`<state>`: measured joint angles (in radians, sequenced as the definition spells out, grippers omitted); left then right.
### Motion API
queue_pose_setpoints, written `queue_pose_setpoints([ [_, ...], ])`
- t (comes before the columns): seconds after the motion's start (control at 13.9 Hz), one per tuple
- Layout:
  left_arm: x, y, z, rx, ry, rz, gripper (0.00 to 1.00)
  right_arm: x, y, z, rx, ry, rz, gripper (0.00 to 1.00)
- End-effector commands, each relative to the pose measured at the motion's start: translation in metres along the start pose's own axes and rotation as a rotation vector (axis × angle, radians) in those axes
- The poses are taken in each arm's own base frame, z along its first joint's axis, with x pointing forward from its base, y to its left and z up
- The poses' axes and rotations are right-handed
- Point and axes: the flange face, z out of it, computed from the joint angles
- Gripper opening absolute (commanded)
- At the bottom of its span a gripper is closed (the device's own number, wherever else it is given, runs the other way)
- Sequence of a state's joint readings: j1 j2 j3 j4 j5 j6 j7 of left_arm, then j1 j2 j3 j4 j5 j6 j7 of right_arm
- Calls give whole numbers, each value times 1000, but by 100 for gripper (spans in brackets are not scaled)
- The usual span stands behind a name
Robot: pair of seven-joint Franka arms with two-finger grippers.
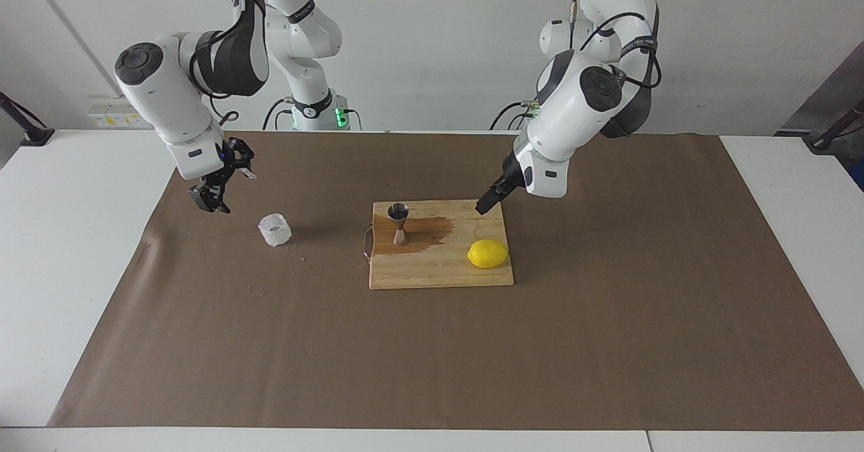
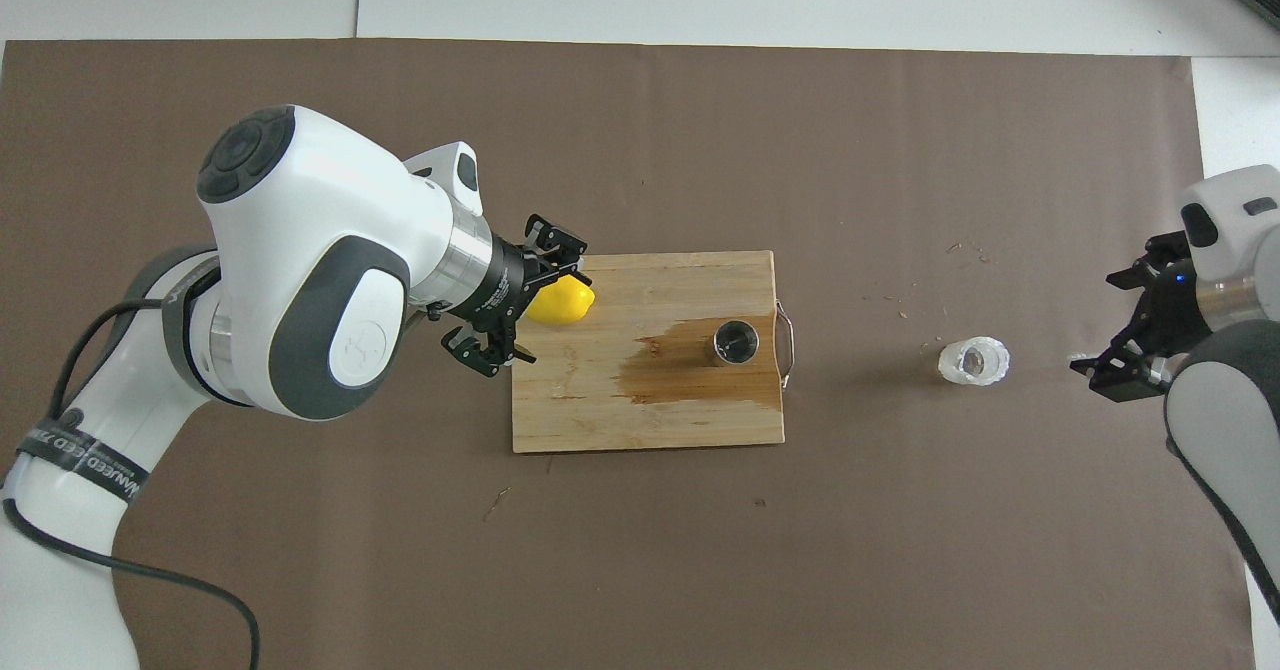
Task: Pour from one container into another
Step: 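Withdraw the left gripper while the right gripper reaches the plastic cup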
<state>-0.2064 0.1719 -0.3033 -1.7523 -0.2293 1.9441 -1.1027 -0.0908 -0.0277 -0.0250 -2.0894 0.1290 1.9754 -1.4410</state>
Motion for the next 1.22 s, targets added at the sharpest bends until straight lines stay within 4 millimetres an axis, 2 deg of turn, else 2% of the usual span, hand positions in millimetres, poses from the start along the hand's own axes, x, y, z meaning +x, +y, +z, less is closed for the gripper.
queue_pose_setpoints([
  [0.0, -12, -6, -23, 45, 113, 180, 100, -22, -6, 39, -28, 105, -107, 100],
  [0.22, 0, -17, -42, 60, 137, 390, 100, -25, 0, 61, -21, 123, -217, 100],
  [0.36, 23, -33, -58, 78, 145, 514, 100, -34, 2, 83, 7, 169, -271, 100],
  [0.65, 58, -64, -98, 77, 185, 692, 100, -55, 1, 104, 13, 235, -341, 100],
  [0.94, 75, -100, -128, 202, 226, 708, 100, -58, -3, 126, 24, 315, -370, 100],
  [1.08, 97, -121, -137, 216, 201, 677, 100, -60, -1, 135, 1, 338, -381, 100],
  [1.15, 101, -126, -146, 220, 197, 705, 100, -60, -1, 140, 2, 354, -375, 100],
])
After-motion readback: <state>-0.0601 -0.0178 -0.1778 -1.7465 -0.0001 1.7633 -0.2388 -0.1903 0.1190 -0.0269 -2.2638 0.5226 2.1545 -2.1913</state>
